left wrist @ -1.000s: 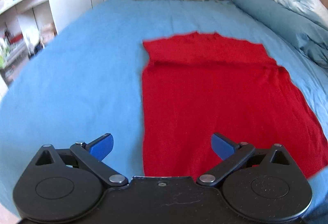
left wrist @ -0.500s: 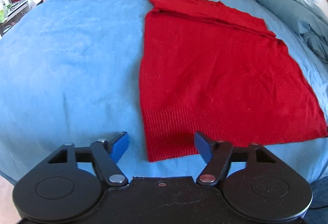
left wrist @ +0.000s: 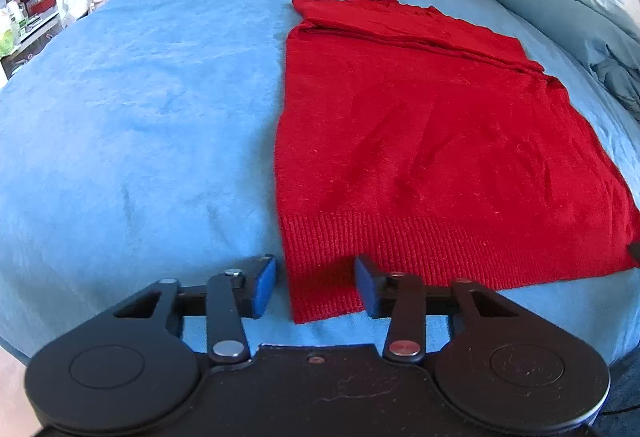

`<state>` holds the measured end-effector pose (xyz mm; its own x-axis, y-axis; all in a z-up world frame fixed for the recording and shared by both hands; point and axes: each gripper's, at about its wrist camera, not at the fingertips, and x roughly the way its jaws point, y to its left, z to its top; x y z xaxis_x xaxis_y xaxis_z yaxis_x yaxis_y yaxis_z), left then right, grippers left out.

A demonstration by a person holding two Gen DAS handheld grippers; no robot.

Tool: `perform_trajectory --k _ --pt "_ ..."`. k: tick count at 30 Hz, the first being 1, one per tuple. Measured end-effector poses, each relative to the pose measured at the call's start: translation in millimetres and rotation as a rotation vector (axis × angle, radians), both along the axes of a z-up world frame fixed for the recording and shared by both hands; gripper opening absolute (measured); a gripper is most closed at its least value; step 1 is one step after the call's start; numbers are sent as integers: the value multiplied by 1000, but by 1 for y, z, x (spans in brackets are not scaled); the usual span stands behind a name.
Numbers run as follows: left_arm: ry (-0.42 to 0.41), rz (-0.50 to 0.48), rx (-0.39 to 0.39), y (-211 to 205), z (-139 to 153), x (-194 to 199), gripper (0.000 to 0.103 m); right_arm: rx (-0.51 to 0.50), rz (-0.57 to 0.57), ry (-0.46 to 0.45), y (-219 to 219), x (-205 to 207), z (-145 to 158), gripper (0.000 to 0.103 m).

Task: Fold small clothes
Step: 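Grasp the sweater hem with the left tool while the right tool grasps it too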

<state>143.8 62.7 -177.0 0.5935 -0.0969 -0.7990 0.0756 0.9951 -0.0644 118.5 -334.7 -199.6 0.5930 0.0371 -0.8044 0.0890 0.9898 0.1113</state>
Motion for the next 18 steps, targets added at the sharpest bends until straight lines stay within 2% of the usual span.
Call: perform_trajectory --k 2,3,4,6,11,18 --pt "1 6 -3 -1 1 1 37 3 -8 -2 2 1 -1 39" --pt "1 8 -6 -1 1 1 30 1 -11 -4 3 2 -1 34" --pt "2 10 -8 -1 1 2 19 -3 -14 -5 3 2 -1 33" --pt "5 13 -18 -1 2 2 9 -6 -27 -7 2 3 -1 26" --pt "12 42 -48 2 12 3 7 32 -48 -29 -6 0 7 22" --pt "-78 25 -73 -1 57 -3 6 116 -57 -110 -20 -6 45 22"
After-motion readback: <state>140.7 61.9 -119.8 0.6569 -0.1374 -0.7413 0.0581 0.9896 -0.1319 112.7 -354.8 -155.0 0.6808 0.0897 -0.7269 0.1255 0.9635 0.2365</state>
